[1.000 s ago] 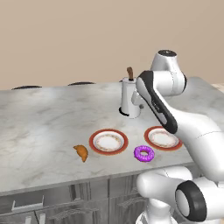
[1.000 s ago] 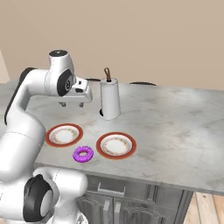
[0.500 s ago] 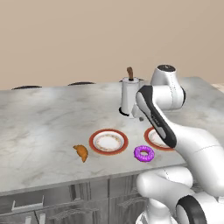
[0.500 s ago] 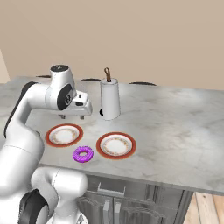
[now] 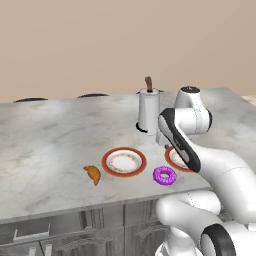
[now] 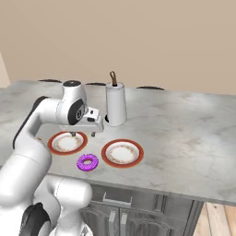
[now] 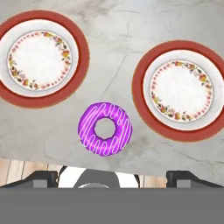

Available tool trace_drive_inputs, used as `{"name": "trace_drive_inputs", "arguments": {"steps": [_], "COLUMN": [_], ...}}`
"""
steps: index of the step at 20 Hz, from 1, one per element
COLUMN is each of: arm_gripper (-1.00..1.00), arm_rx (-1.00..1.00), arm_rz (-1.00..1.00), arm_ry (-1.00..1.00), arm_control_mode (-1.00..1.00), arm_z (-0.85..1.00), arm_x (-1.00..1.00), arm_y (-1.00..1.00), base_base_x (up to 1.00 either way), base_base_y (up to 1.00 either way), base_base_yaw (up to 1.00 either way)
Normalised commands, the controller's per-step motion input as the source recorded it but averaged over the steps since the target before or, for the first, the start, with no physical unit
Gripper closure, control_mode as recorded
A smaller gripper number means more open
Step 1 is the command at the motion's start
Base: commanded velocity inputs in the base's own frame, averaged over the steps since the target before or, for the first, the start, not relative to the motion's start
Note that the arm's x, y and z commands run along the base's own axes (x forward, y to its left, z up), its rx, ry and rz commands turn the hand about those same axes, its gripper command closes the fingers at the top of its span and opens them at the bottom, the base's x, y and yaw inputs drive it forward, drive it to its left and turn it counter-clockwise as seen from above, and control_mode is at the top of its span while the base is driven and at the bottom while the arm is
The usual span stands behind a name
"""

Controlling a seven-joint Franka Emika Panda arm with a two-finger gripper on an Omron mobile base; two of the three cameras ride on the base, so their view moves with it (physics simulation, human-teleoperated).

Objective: Place the pastries on the plates.

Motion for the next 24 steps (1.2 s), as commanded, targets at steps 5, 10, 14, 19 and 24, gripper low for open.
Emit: {"name": "trace_drive_inputs", "arguments": {"steps": [5,10,14,19,24], "arm_gripper": [-1.00,-1.00,-1.00,-1.00,-1.00], "arm_rx": [-0.02,-0.02,0.00,0.00,0.00], "arm_rz": [0.00,0.00,0.00,0.00,0.00], "arm_ry": [0.00,0.00,0.00,0.01,0.05], "arm_control_mode": [-1.00,-1.00,-1.00,-1.00,-1.00], "arm_z": [-0.39,-0.46,-0.39,-0.43,-0.35], "arm_x": [0.00,0.00,0.00,0.06,0.25], "arm_y": [-0.23,0.00,0.00,0.00,0.00], "base_base_x": [0.00,0.00,0.00,0.00,0.00], "base_base_y": [0.00,0.00,0.00,0.00,0.00], "base_base_yaw": [0.00,0.00,0.00,0.00,0.00]}}
